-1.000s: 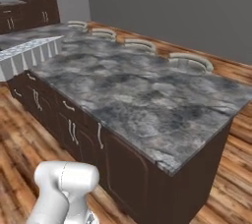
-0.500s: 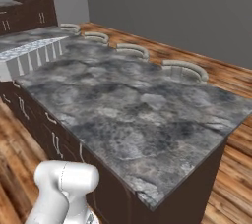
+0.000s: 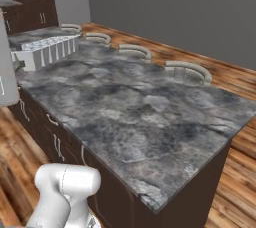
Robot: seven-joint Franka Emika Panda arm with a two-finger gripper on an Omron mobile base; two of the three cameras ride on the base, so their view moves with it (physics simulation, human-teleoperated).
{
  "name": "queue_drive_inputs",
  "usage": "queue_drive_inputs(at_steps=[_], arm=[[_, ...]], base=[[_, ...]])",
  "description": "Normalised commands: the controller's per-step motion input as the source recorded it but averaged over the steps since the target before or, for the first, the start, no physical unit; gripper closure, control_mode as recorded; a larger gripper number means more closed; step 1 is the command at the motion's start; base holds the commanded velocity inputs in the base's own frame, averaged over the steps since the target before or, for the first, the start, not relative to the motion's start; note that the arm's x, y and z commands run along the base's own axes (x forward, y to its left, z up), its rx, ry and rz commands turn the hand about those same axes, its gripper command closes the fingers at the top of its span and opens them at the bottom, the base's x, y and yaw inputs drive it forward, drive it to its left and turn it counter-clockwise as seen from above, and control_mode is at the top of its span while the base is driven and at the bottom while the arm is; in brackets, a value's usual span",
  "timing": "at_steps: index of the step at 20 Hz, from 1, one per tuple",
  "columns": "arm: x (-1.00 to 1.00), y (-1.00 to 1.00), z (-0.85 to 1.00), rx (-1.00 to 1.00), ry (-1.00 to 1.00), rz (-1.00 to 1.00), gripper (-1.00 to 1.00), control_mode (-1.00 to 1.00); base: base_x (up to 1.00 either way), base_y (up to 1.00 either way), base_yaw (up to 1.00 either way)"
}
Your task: Open the freezer door, pick up the ice cube tray from the freezer, and place it on the dining counter.
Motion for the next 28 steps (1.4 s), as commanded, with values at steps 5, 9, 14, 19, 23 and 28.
queue_drive_inputs(at_steps=[5, 9, 14, 19, 23, 28], arm=[[1.00, -0.47, -0.04, 0.15, 0.11, 0.05, 1.00, -1.00], [1.00, -0.44, -0.16, 0.14, 0.15, 0.06, 1.00, -1.00], [1.00, -0.44, -0.39, 0.09, 0.12, 0.13, 1.00, -1.00], [1.00, -0.16, -0.63, 0.00, 0.06, 0.16, 1.00, -1.00], [0.99, -0.24, -0.74, 0.00, -0.01, 0.13, 1.00, -1.00], [0.97, -0.18, -0.85, -0.02, -0.05, 0.09, 1.00, -1.00]], base=[[0.00, 0.00, 0.00], [0.00, 0.00, 0.00], [0.00, 0.00, 0.00], [0.00, 0.00, 0.00], [0.00, 0.00, 0.00], [0.00, 0.00, 0.00]])
